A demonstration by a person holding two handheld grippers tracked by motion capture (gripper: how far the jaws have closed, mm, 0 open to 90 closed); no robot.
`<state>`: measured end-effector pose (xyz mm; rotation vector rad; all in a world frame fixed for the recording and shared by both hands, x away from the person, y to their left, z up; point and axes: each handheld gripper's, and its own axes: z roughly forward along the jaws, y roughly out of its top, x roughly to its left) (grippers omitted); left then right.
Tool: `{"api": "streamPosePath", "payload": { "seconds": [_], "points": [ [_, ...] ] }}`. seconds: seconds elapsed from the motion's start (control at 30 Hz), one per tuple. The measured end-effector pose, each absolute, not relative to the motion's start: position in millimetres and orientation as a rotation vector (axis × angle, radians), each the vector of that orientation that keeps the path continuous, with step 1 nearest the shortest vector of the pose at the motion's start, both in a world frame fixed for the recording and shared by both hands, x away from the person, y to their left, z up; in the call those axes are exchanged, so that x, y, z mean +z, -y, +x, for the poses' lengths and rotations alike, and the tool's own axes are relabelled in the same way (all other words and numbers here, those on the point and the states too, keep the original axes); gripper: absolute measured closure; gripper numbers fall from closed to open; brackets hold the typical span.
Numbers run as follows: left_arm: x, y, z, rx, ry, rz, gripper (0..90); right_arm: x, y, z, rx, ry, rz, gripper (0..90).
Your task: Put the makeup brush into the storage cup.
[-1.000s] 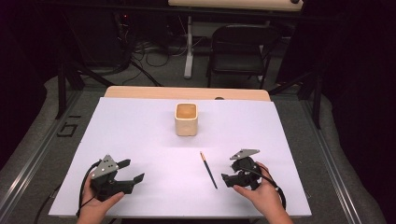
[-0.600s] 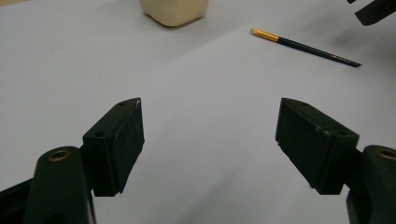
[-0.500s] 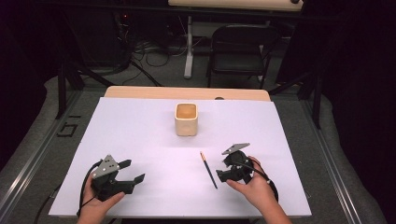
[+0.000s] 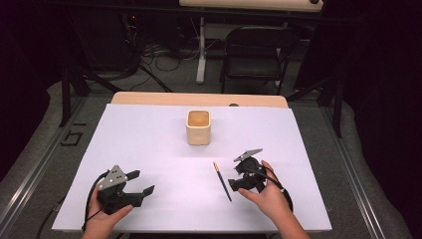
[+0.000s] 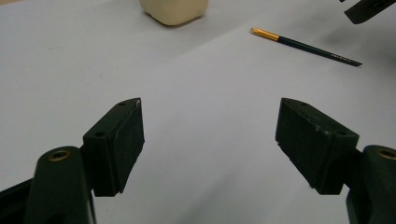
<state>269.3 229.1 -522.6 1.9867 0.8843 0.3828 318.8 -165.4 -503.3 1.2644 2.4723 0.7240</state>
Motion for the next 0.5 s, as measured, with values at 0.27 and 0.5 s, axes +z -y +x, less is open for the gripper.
{"api": "streamPosePath", "payload": {
  "seconds": [0.27, 0.5],
  "points": [
    [-522.8, -229.0, 269.5, 0.382, -0.883, 1.990, 23.9, -502.6, 162.9, 323.1, 0.719, -2.499, 1.306, 34.2],
    [-523.0, -228.9, 269.6, 0.381, -0.883, 1.990, 23.9, -503.7, 152.4, 329.4, 0.703, -2.547, 1.327, 34.6]
  ]
}}
